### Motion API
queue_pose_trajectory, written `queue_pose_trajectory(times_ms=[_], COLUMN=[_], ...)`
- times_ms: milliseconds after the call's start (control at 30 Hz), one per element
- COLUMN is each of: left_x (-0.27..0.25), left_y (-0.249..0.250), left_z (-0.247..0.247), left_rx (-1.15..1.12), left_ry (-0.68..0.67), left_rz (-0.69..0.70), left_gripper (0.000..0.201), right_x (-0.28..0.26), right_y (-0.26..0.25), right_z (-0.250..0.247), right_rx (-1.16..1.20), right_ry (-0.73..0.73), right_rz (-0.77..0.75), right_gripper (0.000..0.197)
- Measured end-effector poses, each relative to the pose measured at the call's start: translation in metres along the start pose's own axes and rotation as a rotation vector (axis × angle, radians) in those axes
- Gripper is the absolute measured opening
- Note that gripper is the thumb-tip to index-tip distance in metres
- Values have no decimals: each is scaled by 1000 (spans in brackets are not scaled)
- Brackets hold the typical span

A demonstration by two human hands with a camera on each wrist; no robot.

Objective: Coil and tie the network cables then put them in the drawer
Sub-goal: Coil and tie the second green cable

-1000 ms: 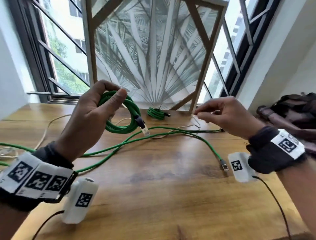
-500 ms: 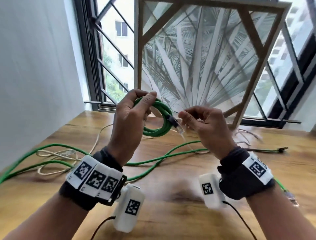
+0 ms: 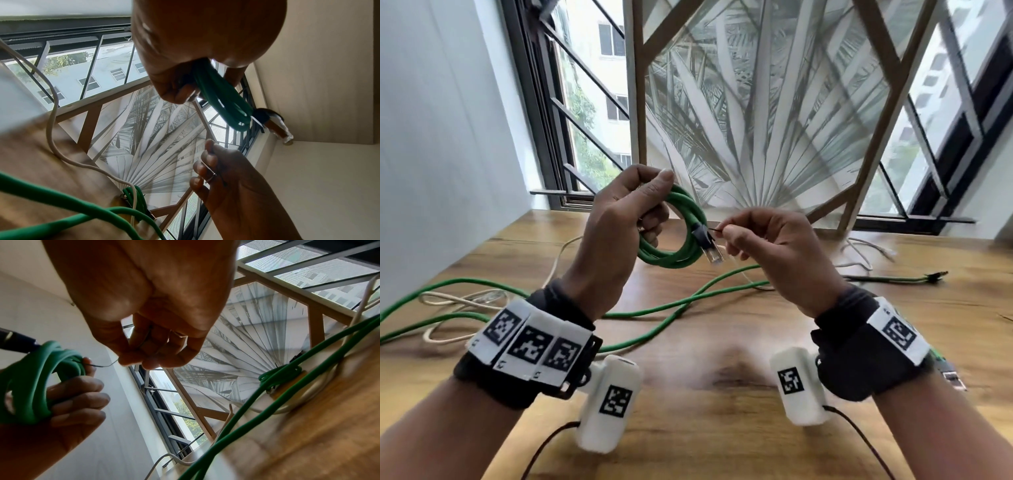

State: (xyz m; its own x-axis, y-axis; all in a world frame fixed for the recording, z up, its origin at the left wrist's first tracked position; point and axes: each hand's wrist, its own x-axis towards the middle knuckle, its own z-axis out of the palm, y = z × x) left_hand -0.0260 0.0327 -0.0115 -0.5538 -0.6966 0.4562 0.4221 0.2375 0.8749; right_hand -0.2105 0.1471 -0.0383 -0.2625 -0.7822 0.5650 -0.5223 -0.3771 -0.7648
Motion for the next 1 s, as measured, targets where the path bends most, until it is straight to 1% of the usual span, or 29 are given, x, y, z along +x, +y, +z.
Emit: queue_pose_trajectory(times_ms=[67, 133, 200, 267, 333, 367, 467, 600, 700, 767, 833, 867, 1000], left_x=[1, 1, 0, -1, -2, -2, -1, -2, -3, -2, -1, -2, -6], left_y=[0, -1, -2, -3, -3, -2, -1, 1, 0, -1, -3, -3, -2], left_z=[-3, -4, -3, -2, -1, 0, 0, 2, 3, 2, 1, 1, 5], left_rx=[-15, -6, -16, -75, -145, -156, -135, -186, -189, -156, -117, -108, -128], left_ry=[-63, -156, -239, -278, -284, -280, -281, -287, -292, -289, -286, -285, -302], left_rz=[-24, -72, -130, -169, -164, -155, -152, -143, -134, -146, -162, -164, -156], left_gripper=[16, 18, 20, 19, 19, 19, 20, 18, 18, 19, 20, 21, 42], right_x=[-1, -2, -3, -4, -4, -4, -4, -6, -6, -5, -5, -4, -4], right_y=[-4, -9, -11, -7, -2, 0, -1, -6, -5, -6, -9, -11, -16], right_z=[1, 3, 6, 8, 11, 12, 12, 10, 10, 9, 7, 6, -1], right_rx=[30, 60, 102, 151, 162, 158, 141, 62, 16, 61, 154, 207, 429], right_ry=[-38, -82, -137, -200, -226, -222, -188, -188, -188, -176, -181, -184, -218], right_rz=[-11, -14, 1, 32, 56, 61, 46, 32, 44, 68, 91, 100, 134], right_gripper=[8, 8, 13, 22, 34, 36, 29, 17, 26, 22, 12, 11, 16])
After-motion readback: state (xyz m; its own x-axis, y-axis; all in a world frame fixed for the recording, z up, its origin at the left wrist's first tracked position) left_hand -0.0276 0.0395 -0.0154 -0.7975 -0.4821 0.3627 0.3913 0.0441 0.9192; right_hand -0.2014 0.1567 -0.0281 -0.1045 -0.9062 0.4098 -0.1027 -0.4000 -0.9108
